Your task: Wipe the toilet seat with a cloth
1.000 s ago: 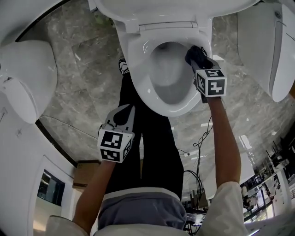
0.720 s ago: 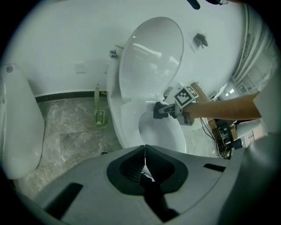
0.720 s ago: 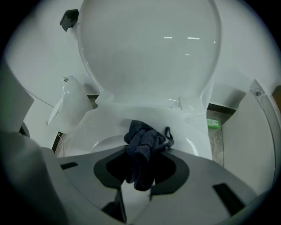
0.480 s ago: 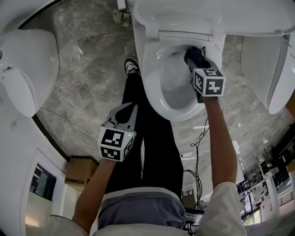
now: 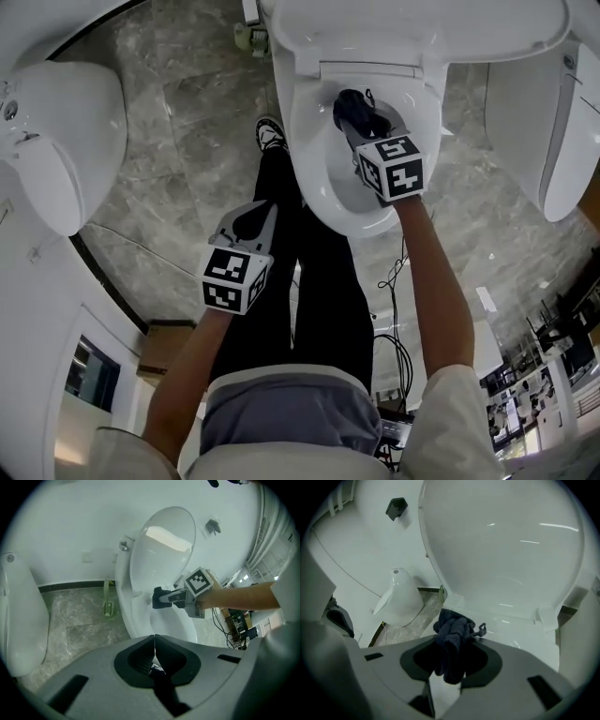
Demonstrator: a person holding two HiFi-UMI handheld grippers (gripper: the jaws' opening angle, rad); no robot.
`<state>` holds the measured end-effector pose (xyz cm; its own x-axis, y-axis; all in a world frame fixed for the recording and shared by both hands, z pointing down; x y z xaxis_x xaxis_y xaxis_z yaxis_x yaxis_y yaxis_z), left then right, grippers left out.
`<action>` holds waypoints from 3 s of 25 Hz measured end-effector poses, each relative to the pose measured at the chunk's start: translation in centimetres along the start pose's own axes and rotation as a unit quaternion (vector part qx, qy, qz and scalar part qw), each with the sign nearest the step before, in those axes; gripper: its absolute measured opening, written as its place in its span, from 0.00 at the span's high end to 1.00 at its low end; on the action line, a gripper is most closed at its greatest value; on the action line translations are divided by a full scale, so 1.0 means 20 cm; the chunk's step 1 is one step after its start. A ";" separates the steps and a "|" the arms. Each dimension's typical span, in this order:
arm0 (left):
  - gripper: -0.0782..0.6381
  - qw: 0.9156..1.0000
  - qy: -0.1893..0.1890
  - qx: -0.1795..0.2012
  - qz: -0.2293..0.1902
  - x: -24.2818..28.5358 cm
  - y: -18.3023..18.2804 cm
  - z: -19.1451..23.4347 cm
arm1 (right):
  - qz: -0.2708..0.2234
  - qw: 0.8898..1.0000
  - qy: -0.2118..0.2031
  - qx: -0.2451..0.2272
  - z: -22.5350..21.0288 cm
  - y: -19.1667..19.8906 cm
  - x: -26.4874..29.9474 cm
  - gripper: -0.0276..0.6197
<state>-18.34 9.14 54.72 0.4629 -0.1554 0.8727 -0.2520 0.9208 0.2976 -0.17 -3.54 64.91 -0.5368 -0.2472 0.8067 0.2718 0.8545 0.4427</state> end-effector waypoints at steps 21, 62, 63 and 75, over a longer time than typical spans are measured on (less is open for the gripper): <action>0.88 0.990 -0.011 0.025 -0.136 -0.54 -0.20 -0.50 | -0.075 0.997 0.029 0.013 0.42 0.07 -1.20 0.79; 0.88 0.919 0.020 0.122 -0.375 -1.50 -0.57 -1.37 | -0.318 0.941 0.118 -0.007 0.94 0.09 -2.76 0.80; 0.88 0.919 0.018 0.121 -0.376 -1.51 -0.56 -1.37 | -0.319 0.941 0.116 -0.010 0.95 0.09 -2.76 0.80; 0.88 0.914 -0.007 0.148 -0.378 -1.54 -0.37 -1.41 | -0.316 0.943 0.109 -0.007 1.05 0.20 -2.76 0.80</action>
<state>-6.73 17.10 14.73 0.5897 -0.7131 0.3791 -0.0845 0.4123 0.9071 13.68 23.15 13.94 -0.4193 -0.7938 0.4406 -0.0359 0.4994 0.8656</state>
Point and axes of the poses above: the fingertips, and each gripper's own axes: x forward along the fingers, z to its left, y out of its underside, the point moved 4 cm from there along -x, backward along the fingers, and after that the axes turned 3 degrees about -y, right-handed, at the moved point
